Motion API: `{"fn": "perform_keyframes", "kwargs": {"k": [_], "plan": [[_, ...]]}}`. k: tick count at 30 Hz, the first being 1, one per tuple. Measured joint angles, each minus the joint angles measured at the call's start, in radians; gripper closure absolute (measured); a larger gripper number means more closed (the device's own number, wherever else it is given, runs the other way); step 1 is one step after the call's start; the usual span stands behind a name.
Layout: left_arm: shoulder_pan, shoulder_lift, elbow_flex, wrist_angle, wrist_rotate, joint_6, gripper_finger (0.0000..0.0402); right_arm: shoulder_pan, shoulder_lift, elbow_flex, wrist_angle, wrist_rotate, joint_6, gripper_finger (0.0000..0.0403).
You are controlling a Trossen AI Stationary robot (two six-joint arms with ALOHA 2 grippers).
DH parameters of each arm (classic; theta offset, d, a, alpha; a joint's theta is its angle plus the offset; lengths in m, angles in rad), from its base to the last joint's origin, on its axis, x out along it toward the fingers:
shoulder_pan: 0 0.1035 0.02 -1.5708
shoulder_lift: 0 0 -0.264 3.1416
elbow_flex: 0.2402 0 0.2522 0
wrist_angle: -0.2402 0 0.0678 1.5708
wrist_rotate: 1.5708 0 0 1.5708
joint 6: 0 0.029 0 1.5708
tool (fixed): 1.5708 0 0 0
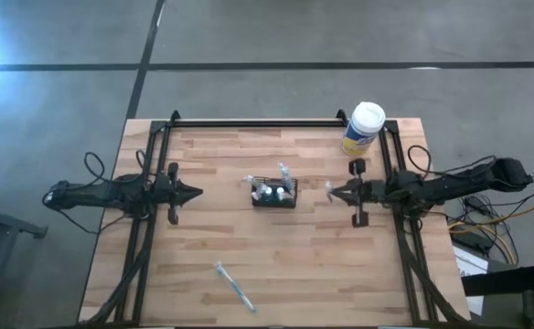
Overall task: Pick & Place toothbrushing station
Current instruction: Put the purple toothbrush into the wire organizer
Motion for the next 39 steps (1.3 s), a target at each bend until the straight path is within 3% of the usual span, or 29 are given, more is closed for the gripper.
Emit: {"fn": "perform_keyframes", "kwargs": {"k": [5,13,18,23,29,39], "plan": [[0.0,0.0,0.0,0.001,-0.001,0.018,0.039,-0.067,0.169,0.106,0.07,-0.01,-0.006,0.0394],[0.0,0.0,0.0,0.002,-0.003,0.03,0.039,-0.153,0.436,0.225,0.257,-0.195,0.008,0.0394],[0.0,0.0,0.0,0.001,-0.003,0.03,0.039,-0.157,0.574,0.279,0.333,-0.2,0.009,0.0394],[0.0,0.0,0.0,-0.001,0.001,0.03,0.039,-0.162,0.697,0.276,0.548,-0.199,-0.005,0.0394],[0.0,0.0,0.0,-0.001,0.001,0.029,0.039,-0.194,0.804,0.229,0.701,-0.196,0.034,0.0394],[0.0,0.002,0.0,-0.001,0.0,0.03,0.039,-0.195,0.848,0.252,0.703,-0.144,0.005,0.0394]]}}
